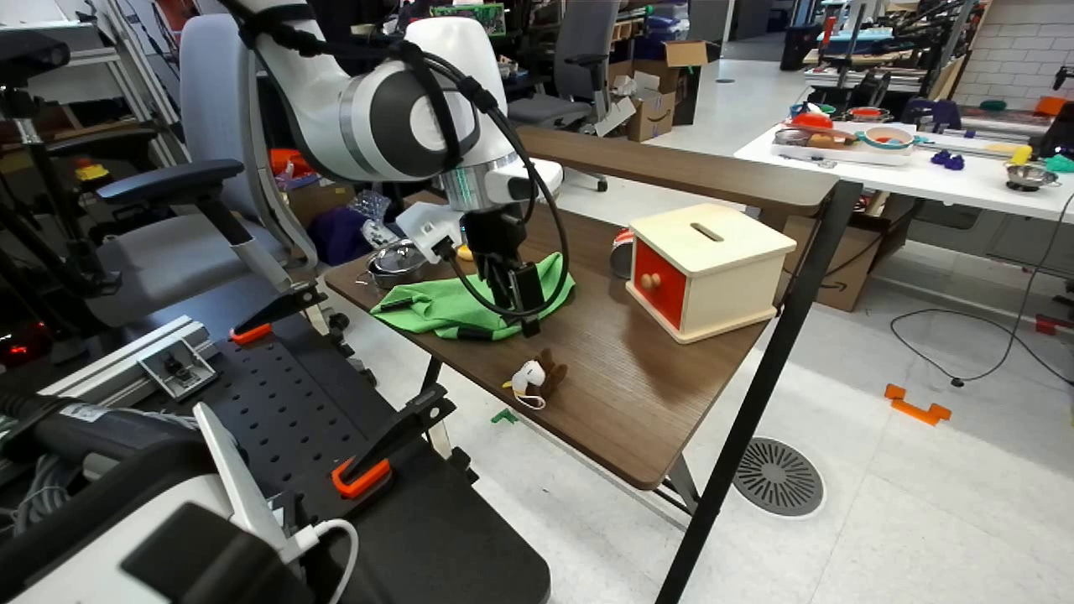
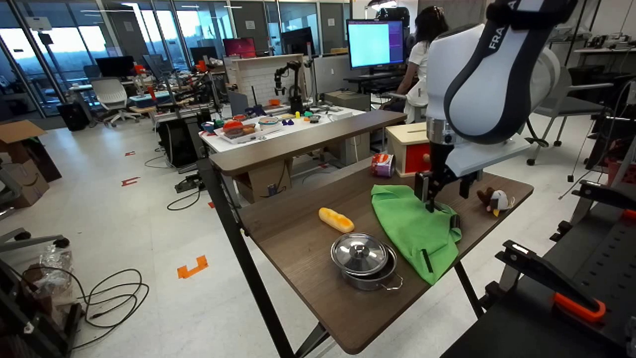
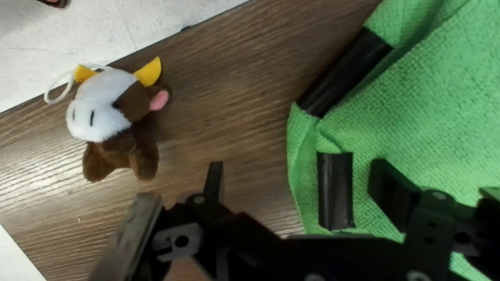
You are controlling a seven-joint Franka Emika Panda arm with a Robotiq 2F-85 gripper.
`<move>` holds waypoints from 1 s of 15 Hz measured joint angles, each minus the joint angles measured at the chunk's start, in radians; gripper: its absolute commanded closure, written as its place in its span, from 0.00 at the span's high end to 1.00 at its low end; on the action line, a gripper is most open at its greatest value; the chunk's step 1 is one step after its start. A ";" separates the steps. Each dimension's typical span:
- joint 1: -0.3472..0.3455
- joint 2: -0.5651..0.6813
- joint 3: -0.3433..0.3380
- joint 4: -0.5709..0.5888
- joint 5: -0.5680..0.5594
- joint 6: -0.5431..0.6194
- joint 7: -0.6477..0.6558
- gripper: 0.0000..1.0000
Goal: Fold the green cloth
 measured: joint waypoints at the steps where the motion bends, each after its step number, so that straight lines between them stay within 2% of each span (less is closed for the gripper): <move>1: 0.000 0.008 -0.002 0.009 0.000 0.000 0.000 0.53; 8: 0.013 0.029 -0.008 0.032 0.000 0.000 0.000 0.01; 13: 0.040 0.033 -0.024 0.030 0.000 0.000 0.000 0.02; 15: 0.052 0.034 -0.032 0.030 0.000 0.000 0.000 0.35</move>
